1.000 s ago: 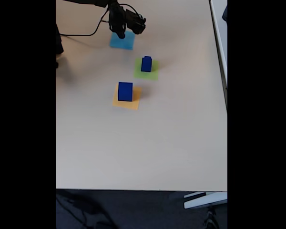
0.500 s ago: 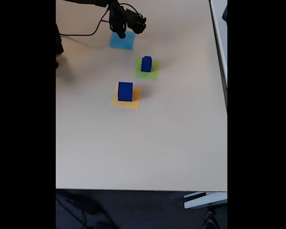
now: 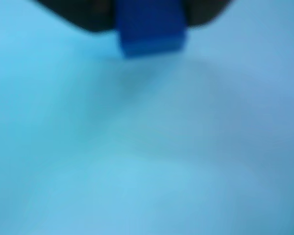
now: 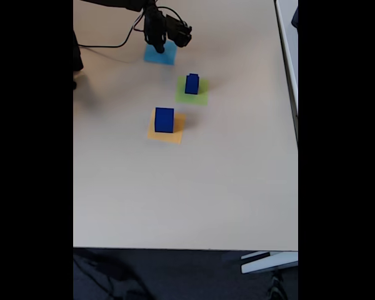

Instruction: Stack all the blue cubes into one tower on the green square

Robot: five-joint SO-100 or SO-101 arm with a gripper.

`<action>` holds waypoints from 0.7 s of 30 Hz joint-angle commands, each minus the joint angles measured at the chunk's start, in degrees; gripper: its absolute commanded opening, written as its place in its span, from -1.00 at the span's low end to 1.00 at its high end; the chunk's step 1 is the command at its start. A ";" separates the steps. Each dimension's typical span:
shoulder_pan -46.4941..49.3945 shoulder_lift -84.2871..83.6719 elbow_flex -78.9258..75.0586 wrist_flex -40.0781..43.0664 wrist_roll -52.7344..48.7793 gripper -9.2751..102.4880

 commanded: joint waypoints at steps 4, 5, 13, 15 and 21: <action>1.05 0.00 -4.57 1.23 -2.20 -0.76; 1.05 0.00 -4.83 1.76 -2.29 -0.76; 0.79 -0.09 -5.36 2.29 -2.02 -0.75; 0.62 -0.26 -5.45 2.29 -1.85 -0.75; 0.44 -0.70 -5.54 2.29 -1.67 -0.75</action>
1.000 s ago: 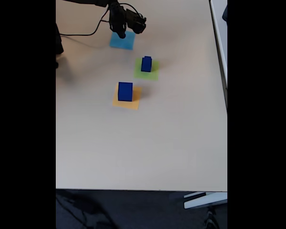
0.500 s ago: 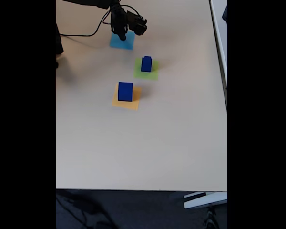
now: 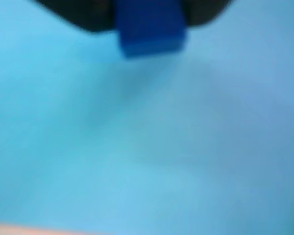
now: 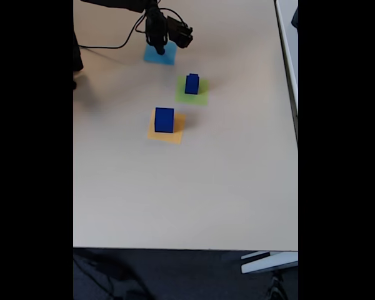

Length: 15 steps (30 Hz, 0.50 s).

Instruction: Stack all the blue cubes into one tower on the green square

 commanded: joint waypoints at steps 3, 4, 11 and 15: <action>-0.35 0.35 -3.08 0.18 0.26 -0.74; -0.35 0.35 -3.08 0.18 0.18 -0.74; -0.70 0.35 -3.08 -0.09 0.35 -0.70; -0.79 0.26 -3.08 -0.35 0.18 -0.68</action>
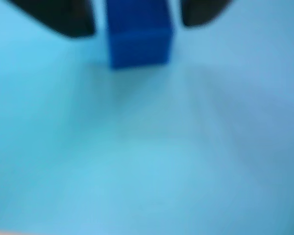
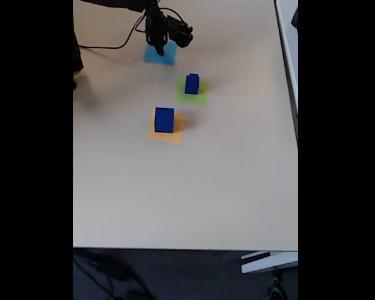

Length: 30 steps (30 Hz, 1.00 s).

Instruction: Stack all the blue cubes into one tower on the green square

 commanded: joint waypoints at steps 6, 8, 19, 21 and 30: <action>-0.18 0.26 -3.34 -2.72 -2.29 -0.58; -0.35 0.26 -3.87 -3.78 -3.16 -0.55; 1.76 0.70 -14.41 -7.12 -11.16 -0.46; 3.08 1.05 -17.23 -7.21 -13.62 -0.46; 10.81 3.34 -21.97 -5.98 -22.76 -0.46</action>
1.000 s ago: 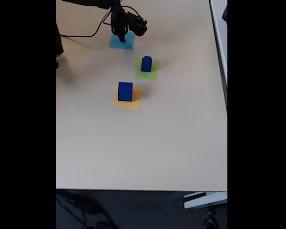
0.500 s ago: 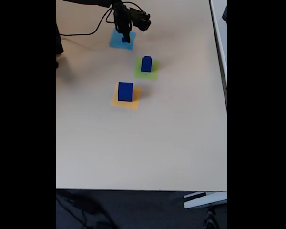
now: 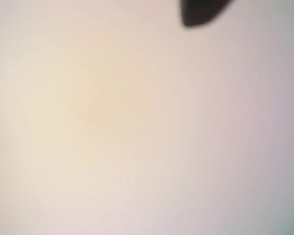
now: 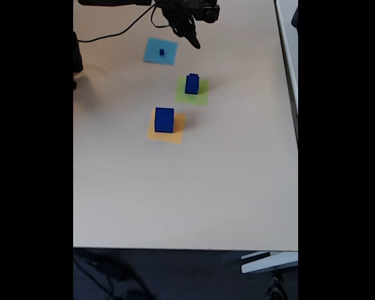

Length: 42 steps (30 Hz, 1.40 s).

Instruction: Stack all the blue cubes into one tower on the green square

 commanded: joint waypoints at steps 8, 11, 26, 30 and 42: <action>5.98 4.83 0.00 -0.09 -3.60 -0.45; 7.21 5.01 -0.62 -0.44 -7.03 -0.45; 8.61 5.27 2.02 -0.79 -5.89 -0.31; 9.32 5.80 3.96 -0.97 -5.54 -0.32; 12.22 5.62 5.01 -0.70 -7.82 -0.27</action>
